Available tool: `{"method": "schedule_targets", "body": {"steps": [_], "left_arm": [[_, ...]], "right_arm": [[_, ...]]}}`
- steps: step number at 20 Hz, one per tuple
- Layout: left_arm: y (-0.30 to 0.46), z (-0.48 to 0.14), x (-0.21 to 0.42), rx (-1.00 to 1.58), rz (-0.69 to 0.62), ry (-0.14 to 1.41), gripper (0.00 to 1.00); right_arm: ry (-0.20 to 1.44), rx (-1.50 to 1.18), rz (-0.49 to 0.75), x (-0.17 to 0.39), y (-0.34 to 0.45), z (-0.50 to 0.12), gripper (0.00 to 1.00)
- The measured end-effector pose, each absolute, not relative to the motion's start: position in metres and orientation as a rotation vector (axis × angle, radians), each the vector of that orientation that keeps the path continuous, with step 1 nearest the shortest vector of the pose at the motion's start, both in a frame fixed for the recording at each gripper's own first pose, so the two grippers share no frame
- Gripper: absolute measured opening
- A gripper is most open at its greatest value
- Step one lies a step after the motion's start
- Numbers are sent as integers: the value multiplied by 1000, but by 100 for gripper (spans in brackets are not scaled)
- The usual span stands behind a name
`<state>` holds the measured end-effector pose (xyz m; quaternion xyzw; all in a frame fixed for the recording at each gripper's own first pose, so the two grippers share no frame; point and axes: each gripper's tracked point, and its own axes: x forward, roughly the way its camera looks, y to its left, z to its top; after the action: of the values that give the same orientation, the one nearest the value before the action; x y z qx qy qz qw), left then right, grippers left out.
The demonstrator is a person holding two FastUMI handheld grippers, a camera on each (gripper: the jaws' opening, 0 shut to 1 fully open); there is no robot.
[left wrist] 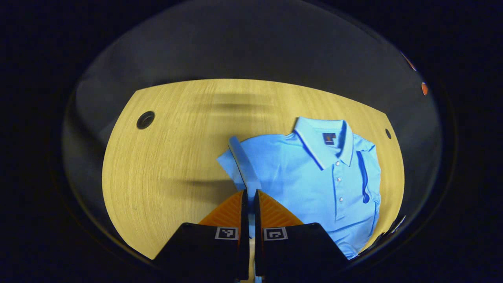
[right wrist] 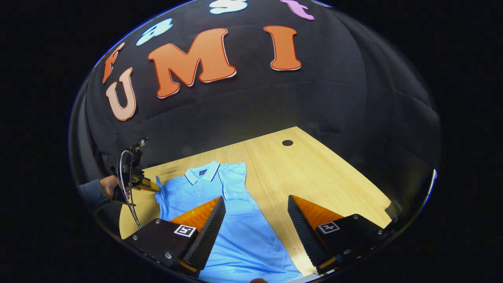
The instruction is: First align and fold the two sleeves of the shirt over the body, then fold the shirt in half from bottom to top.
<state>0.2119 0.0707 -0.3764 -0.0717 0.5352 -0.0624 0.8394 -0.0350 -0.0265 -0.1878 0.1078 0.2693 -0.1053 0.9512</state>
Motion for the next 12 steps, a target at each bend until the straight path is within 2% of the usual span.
{"method": "schedule_targets", "body": {"steps": [5, 8, 9, 10, 11, 12], "left_arm": [[36, -372, 217, -93, -181, 1136, 10], [-14, -365, 216, -173, -320, 1128, 24], [-29, -363, 212, -202, -370, 1128, 34], [-40, -361, 209, -219, -404, 1127, 37], [-46, -360, 205, -217, -422, 1117, 46], [-46, -358, 202, -202, -427, 1101, 65]], "right_arm": [[537, 222, -240, -50, -31, -184, 97], [558, 225, -267, -65, -32, -190, 97], [565, 229, -273, -69, -32, -191, 96], [570, 234, -271, -72, -30, -192, 97], [574, 232, -270, -75, -30, -193, 97], [575, 227, -263, -77, -30, -192, 97]]}}
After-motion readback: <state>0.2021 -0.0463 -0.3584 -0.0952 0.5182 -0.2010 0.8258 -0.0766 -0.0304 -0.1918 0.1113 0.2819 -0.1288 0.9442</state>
